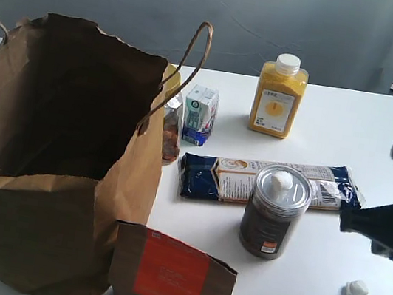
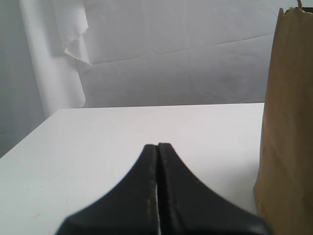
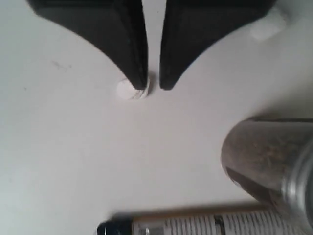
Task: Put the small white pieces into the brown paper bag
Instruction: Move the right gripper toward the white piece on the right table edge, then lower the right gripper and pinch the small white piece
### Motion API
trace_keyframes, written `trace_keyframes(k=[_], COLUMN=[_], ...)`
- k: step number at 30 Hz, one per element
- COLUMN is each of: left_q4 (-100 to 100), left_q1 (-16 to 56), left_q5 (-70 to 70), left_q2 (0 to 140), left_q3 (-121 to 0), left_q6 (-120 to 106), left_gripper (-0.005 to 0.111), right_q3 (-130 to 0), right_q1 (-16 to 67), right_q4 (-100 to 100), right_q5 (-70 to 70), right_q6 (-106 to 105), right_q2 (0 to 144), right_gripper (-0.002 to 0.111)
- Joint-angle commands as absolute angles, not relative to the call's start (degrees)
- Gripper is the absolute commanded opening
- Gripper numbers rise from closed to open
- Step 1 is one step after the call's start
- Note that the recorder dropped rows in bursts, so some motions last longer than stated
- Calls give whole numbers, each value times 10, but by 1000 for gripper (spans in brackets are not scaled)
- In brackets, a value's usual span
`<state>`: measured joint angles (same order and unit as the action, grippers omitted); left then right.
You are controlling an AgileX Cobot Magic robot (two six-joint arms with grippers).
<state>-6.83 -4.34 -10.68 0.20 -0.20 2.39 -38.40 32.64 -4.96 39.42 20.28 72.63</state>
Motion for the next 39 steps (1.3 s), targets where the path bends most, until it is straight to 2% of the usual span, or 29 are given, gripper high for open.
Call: trace_keyframes(k=[1,3,5,28,33,39], left_q4=[-70,-70,-70,-70,-70,-70], left_q1=[-39,-39,-39,-39,-39,-39], left_q5=[-104,-104,-104,-104,-104,-104], left_q2=[0,0,0,0,0,0], left_q3=[0,0,0,0,0,0], left_q6=[26,26,26,26,26,26], left_gripper=[0,0,0,0,0,0], right_q3=[-380,-378,-378,-341,-341,-341], right_q1=[335,335,335,331,331,331], right_q4=[-60,-61,-69,-88,-88,-87], right_q5=[360,354,350,241,231,233], right_q6=[239,254,264,292,292,292], right_q2=[790,808,826,955,991,1007], right_gripper=[43,55,57,53,46,21])
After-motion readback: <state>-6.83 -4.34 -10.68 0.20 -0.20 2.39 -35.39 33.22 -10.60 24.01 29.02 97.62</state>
